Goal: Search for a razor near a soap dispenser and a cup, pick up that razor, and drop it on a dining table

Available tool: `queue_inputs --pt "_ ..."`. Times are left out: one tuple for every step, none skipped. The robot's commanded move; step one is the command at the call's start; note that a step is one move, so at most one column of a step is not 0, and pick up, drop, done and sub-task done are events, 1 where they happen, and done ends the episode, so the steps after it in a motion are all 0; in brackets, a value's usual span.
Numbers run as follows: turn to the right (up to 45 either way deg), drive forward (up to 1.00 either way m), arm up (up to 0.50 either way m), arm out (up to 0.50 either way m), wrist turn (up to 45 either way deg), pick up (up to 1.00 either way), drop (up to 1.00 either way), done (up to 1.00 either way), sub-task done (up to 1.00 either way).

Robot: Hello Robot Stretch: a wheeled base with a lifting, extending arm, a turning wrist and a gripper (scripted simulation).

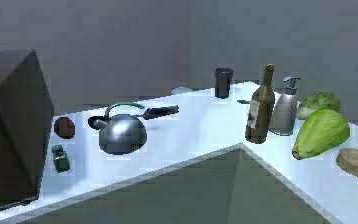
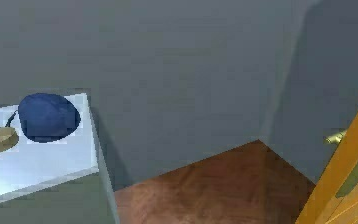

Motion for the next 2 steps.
queue_inputs --pt "9.0 0.0 0.0 0.0 0.0 0.0 0.0 0.0 0.0" --pt "0.0 0.4 0.0 0.0 0.0 0.0 0.0 0.0 0.0"
